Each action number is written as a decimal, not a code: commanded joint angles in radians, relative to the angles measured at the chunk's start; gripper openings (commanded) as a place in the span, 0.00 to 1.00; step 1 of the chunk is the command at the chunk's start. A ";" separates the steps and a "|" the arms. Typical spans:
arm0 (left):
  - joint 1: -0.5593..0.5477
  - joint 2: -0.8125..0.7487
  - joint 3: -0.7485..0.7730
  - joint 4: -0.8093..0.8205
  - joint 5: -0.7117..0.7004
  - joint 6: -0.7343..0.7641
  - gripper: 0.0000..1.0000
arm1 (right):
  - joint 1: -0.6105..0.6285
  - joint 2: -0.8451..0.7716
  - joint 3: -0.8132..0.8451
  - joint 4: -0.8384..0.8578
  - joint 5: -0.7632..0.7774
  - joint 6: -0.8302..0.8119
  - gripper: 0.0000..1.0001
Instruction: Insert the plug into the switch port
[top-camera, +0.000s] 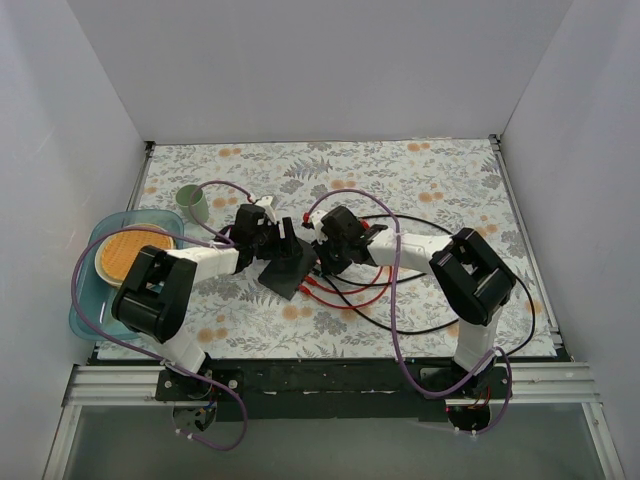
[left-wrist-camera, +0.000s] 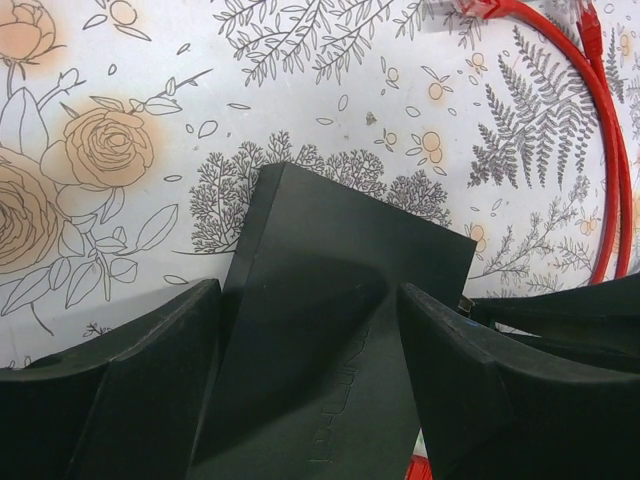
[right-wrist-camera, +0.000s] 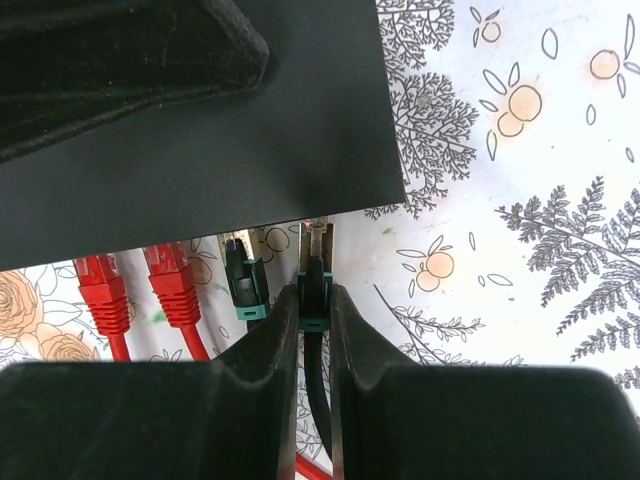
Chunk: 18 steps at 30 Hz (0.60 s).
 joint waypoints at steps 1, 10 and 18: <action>-0.043 -0.032 -0.041 0.038 0.266 -0.028 0.68 | 0.030 0.015 -0.052 0.199 0.001 -0.054 0.01; -0.043 -0.062 -0.072 0.096 0.334 -0.019 0.68 | 0.045 -0.049 -0.110 0.247 -0.033 -0.124 0.01; -0.043 -0.079 -0.085 0.102 0.323 -0.009 0.72 | 0.051 -0.097 -0.157 0.259 -0.092 -0.185 0.01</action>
